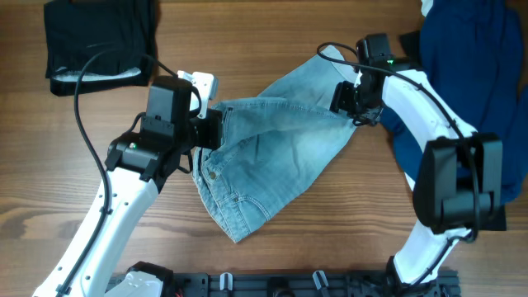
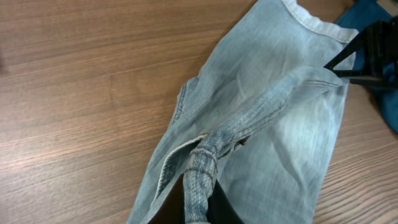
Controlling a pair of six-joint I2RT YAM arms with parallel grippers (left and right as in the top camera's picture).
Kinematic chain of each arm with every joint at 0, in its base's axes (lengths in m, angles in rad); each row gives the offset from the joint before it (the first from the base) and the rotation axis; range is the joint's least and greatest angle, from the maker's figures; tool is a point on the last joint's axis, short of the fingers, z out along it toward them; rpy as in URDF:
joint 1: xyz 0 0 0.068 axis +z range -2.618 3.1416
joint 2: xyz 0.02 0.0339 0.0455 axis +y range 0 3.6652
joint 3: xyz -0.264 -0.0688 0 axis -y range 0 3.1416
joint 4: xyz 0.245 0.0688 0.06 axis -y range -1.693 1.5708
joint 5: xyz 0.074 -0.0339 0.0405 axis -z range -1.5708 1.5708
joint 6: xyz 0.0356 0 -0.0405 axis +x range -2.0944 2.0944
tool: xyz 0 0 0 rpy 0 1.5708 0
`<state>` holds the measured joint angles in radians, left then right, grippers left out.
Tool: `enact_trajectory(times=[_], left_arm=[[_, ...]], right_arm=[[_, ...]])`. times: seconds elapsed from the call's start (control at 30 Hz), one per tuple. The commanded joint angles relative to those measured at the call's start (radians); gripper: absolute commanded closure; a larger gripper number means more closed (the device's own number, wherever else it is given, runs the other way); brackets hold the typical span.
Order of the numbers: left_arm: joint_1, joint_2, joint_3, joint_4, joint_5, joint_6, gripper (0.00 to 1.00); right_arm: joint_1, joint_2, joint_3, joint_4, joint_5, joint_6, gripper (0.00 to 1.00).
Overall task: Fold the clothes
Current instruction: 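Grasp the shorts waistband with the left gripper and stretch them out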
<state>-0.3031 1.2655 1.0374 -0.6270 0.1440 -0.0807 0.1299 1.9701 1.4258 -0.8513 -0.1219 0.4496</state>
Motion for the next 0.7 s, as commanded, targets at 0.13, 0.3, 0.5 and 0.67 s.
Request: enact_trajectory(times=[0.13,0.3,0.5,0.67], left_arm=[[-0.001,-0.006,0.016,0.002,-0.065,-0.013,0.96],[-0.001,-0.006,0.016,0.001,-0.067,-0.013,0.96],[-0.001,-0.006,0.016,0.001,-0.068,-0.013,0.96],[-0.001,-0.006,0.016,0.001,-0.068,-0.013,0.96]], right_arm=[[-0.085,0.02,0.012,0.051,0.0,0.02,0.27],[-0.082,0.021,0.012,0.128,-0.06,0.022,0.28],[-0.082,0.064,0.003,0.147,-0.059,0.021,0.32],[-0.079,0.082,0.003,0.254,-0.101,-0.005,0.49]])
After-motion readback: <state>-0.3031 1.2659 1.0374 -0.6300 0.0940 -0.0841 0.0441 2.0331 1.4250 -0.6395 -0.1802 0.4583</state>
